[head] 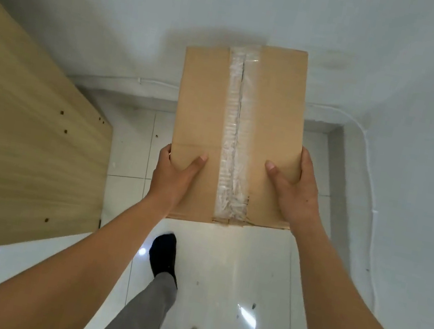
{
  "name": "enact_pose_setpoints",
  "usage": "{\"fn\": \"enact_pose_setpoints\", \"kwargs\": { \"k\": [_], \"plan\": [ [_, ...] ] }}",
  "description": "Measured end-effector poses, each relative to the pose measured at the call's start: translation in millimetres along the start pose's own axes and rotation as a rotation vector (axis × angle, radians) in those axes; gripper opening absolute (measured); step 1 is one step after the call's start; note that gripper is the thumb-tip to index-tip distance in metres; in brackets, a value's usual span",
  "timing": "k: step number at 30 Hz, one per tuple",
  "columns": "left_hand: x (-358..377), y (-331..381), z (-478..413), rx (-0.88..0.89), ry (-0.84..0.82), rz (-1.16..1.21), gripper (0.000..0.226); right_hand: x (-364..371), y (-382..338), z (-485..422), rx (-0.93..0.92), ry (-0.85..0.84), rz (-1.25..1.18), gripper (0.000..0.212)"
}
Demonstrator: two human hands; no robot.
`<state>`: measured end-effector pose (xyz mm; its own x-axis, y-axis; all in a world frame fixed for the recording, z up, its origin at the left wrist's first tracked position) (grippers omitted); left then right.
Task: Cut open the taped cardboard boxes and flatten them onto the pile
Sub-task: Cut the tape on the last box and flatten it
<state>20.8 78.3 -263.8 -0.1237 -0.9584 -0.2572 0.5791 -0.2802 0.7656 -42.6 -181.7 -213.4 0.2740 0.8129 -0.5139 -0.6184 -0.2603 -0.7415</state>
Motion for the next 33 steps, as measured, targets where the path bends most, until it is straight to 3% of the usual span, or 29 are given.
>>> {"fn": "enact_pose_setpoints", "kwargs": {
  "k": [10, 16, 23, 27, 33],
  "plan": [
    [-101.6, 115.1, 208.1, 0.294, 0.061, 0.084, 0.07, -105.7, -136.2, 202.6, -0.268, 0.08, -0.087, 0.077],
    [-189.6, 152.9, 310.9, 0.413, 0.151, 0.092, 0.067, -119.2, -202.7, 316.6, -0.371, 0.078, -0.147, 0.078],
    [-337.0, 162.6, 377.9, 0.467, 0.271, 0.143, 0.065, -51.7, -279.0, 423.8, -0.487, 0.018, -0.21, 0.077],
    [-441.3, 147.9, 404.8, 0.506, 0.342, 0.177, 0.057, 17.5, -328.6, 485.1, -0.552, -0.043, -0.201, 0.077],
    [-612.9, 105.0, 428.8, 0.513, 0.454, 0.193, 0.068, 142.3, -393.8, 584.6, -0.629, -0.121, -0.18, 0.077]
  ]
}}
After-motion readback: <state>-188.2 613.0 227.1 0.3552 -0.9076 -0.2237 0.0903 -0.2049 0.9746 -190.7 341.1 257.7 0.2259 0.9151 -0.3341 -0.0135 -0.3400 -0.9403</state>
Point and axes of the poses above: each hand's wrist, its own z-axis away from the middle knuckle, its own x-axis out of the palm, y = z × x, the point moved 10 cm from there along -z, towards the middle knuckle, and after that the axes turned 1 degree about z, right-handed, at the moved point
